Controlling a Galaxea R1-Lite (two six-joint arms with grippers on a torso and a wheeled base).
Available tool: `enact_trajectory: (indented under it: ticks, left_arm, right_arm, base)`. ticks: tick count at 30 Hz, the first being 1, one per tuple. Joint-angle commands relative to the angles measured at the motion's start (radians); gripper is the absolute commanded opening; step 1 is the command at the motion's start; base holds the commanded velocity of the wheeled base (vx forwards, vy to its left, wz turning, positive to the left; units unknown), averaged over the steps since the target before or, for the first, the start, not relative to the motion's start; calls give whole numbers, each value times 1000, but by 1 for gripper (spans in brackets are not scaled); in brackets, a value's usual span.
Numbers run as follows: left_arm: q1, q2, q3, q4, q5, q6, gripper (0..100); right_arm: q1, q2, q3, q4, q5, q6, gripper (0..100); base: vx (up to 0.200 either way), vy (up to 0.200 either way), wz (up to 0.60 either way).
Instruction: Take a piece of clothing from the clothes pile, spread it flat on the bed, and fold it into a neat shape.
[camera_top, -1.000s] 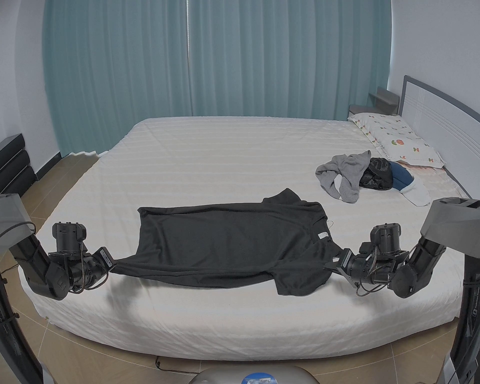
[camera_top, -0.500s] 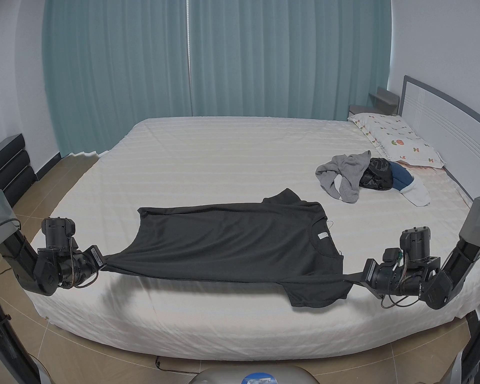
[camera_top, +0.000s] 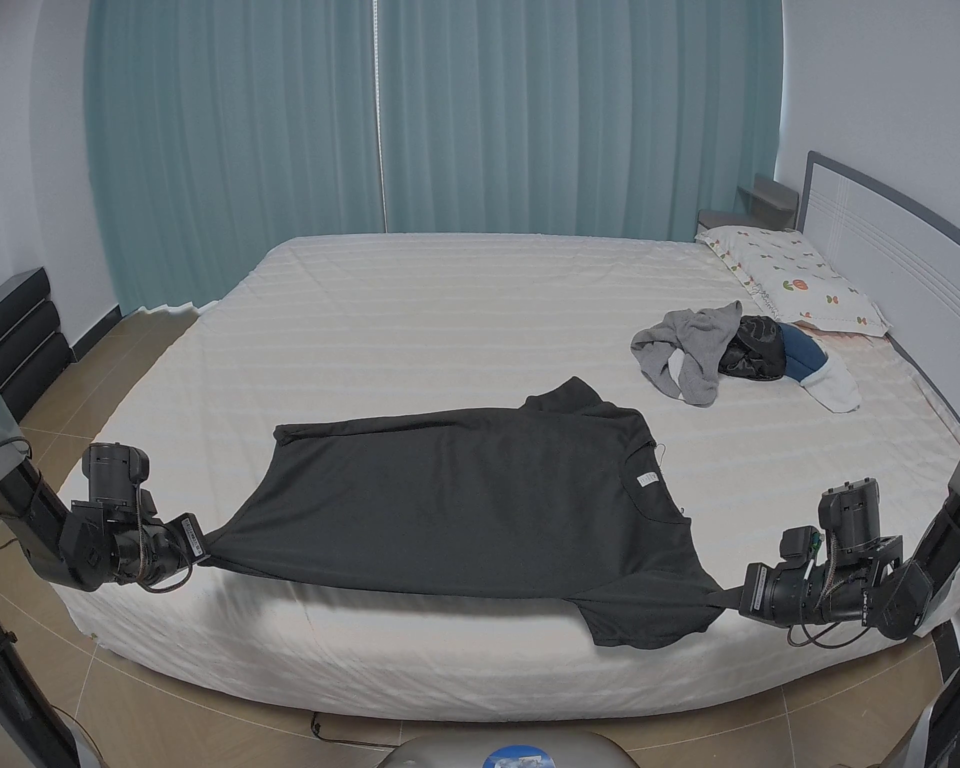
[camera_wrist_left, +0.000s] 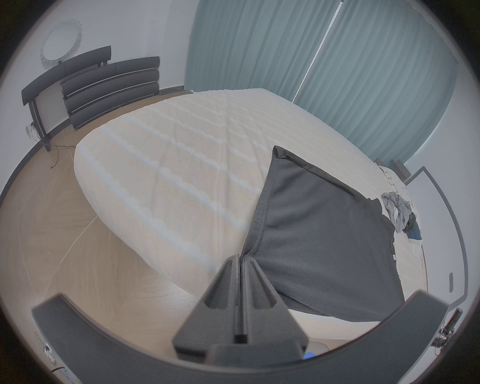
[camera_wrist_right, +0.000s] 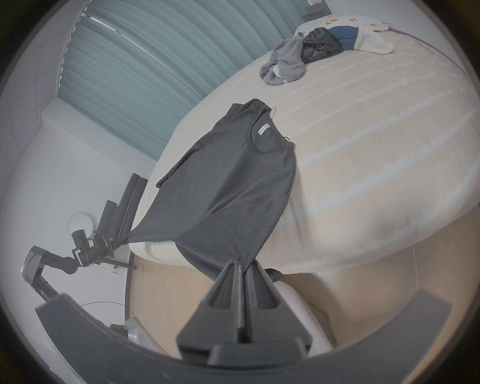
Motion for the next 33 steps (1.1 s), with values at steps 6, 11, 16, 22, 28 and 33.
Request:
enact_trajectory:
  ticks: [6,11,16,22,28,33]
  left_arm:
    - [0,4,19,1,0,35,0]
    - [-3,6,31,3,0,38,0]
    - [-14,21,62,3,-1,78,100]
    - [-37,66,57,-4,2,76,100]
    - [-37,53,47,-8,0,69,100]
    - [-40,47,34,-14,-6,50,100]
  right_arm:
    - [9,4,25,57,0,-89,0]
    - [20,50,28,57,0,-99,0]
    - [29,113,31,57,0,-130,100]
    - [23,126,16,44,2,-129,100]
    - [20,130,-10,43,3,-116,100]
    - [8,142,-45,38,9,-84,100]
  base:
    - [0,0,0]
    - [0,0,0]
    - [0,0,0]
    - [0,0,0]
    - [0,0,0]
    - [0,0,0]
